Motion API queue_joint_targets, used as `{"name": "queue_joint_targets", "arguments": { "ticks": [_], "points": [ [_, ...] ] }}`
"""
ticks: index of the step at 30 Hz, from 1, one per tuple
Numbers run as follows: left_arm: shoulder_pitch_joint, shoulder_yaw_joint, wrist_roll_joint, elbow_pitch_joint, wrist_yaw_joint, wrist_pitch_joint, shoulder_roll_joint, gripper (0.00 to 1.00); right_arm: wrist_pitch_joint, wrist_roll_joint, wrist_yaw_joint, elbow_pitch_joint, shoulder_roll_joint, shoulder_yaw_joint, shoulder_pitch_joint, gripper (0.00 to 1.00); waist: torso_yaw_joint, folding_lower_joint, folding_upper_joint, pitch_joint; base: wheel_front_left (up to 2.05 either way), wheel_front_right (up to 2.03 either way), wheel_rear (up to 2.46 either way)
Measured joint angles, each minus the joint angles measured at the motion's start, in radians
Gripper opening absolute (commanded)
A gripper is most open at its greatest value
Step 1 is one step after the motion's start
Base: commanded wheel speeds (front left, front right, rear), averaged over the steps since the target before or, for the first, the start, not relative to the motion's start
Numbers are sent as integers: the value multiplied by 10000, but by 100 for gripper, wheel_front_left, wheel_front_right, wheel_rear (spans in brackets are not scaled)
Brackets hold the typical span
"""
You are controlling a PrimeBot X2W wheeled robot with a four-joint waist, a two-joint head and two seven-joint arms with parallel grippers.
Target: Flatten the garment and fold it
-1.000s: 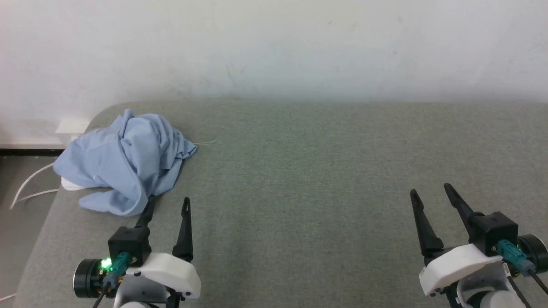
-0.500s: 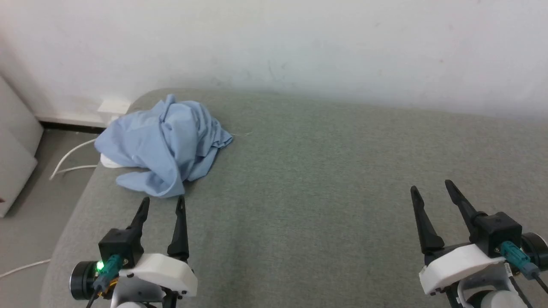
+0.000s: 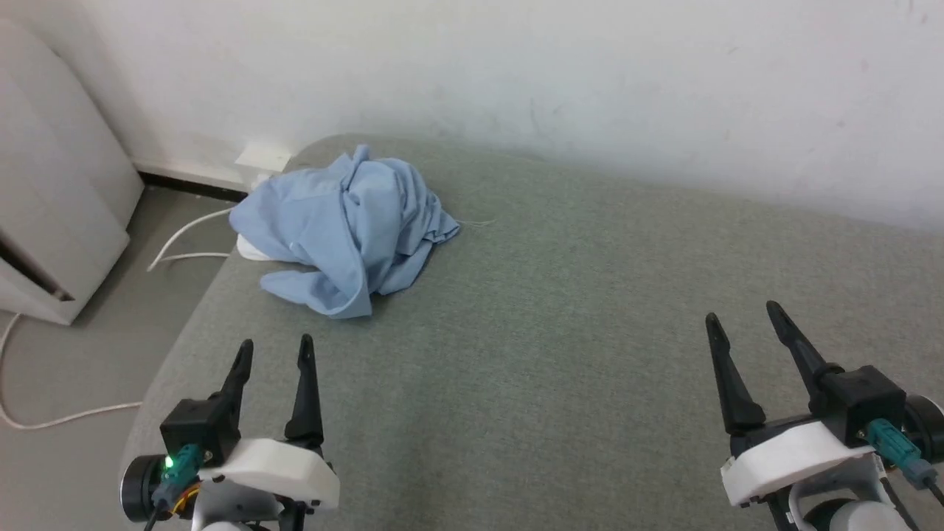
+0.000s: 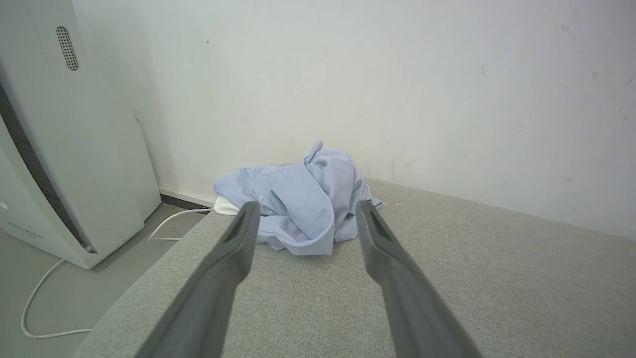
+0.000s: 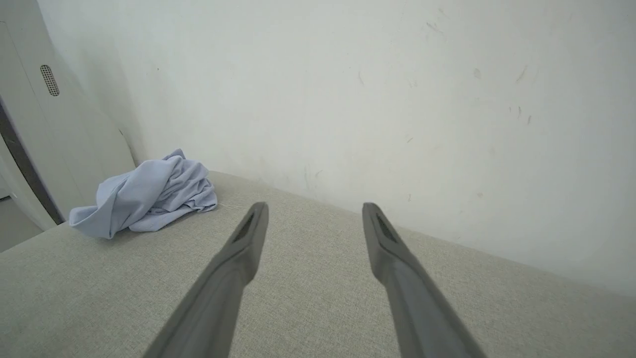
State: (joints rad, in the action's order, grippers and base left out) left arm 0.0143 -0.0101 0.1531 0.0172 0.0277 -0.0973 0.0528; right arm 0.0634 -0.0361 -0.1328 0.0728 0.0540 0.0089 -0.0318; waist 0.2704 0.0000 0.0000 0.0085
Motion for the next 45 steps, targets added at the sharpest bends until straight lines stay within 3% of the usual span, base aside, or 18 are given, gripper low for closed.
{"name": "queue_joint_targets", "arguments": {
  "ticks": [18,26,36,45],
  "points": [
    [-376,-121,485,-17,180,-368,-2,100,-15,121,0,550,-4,307,-28,100,551,0,0,481,-1,-1,-1],
    [-2191,209,483,612,-245,-541,-2,100,-21,115,0,685,-6,462,338,100,201,1,0,1002,0,0,0],
    [-5089,316,477,2920,-865,-495,642,100,77,-27,0,727,-8,276,548,100,-554,1,0,1803,0,0,0],
    [-6606,431,1214,6592,-968,1818,1321,100,178,-259,0,696,-12,182,952,100,-1137,1,0,2526,0,0,0]
  ]
}}
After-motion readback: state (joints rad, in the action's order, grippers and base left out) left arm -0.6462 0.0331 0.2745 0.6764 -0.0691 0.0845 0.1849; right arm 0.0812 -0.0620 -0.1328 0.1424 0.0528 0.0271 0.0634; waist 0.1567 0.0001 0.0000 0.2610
